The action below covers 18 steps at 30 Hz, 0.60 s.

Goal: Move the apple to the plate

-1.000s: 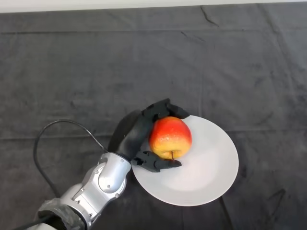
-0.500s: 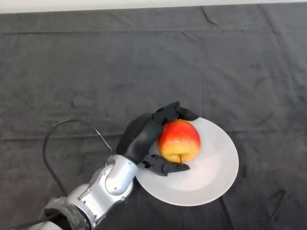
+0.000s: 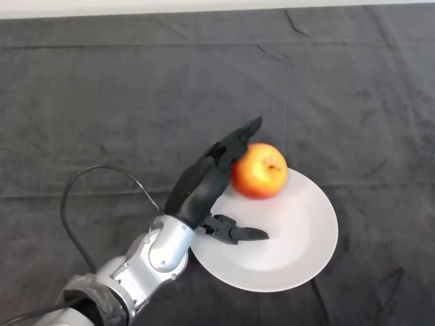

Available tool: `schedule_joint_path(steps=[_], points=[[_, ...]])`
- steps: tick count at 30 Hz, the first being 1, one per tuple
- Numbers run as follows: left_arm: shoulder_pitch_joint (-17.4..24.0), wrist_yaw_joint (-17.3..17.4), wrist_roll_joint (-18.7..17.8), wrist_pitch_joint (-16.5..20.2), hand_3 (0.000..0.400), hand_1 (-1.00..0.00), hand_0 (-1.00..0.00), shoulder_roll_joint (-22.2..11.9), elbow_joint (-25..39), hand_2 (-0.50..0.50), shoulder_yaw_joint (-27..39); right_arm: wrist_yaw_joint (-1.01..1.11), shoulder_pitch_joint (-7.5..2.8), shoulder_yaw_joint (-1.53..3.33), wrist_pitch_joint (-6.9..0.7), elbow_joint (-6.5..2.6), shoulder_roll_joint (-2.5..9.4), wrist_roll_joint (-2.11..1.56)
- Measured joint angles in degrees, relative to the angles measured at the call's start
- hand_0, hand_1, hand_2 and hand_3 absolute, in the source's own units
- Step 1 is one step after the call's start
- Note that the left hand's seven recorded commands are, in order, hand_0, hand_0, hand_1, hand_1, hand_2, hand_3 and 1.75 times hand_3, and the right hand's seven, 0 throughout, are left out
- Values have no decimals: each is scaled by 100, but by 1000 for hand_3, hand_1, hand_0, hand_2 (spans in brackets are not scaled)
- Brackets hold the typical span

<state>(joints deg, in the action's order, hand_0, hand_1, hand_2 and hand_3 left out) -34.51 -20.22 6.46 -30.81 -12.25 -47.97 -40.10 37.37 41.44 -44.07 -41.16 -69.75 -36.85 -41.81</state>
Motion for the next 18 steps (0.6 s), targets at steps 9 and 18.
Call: schedule_joint_path(steps=[9,18], points=[[-22,46,-50,-125,0,0,0,-182,-24,0,18,0,0,0,0,0,0,0],[-20,147,-90,-330,0,0,0,-621,-203,0,341,0,0,0,0,0,0,0]])
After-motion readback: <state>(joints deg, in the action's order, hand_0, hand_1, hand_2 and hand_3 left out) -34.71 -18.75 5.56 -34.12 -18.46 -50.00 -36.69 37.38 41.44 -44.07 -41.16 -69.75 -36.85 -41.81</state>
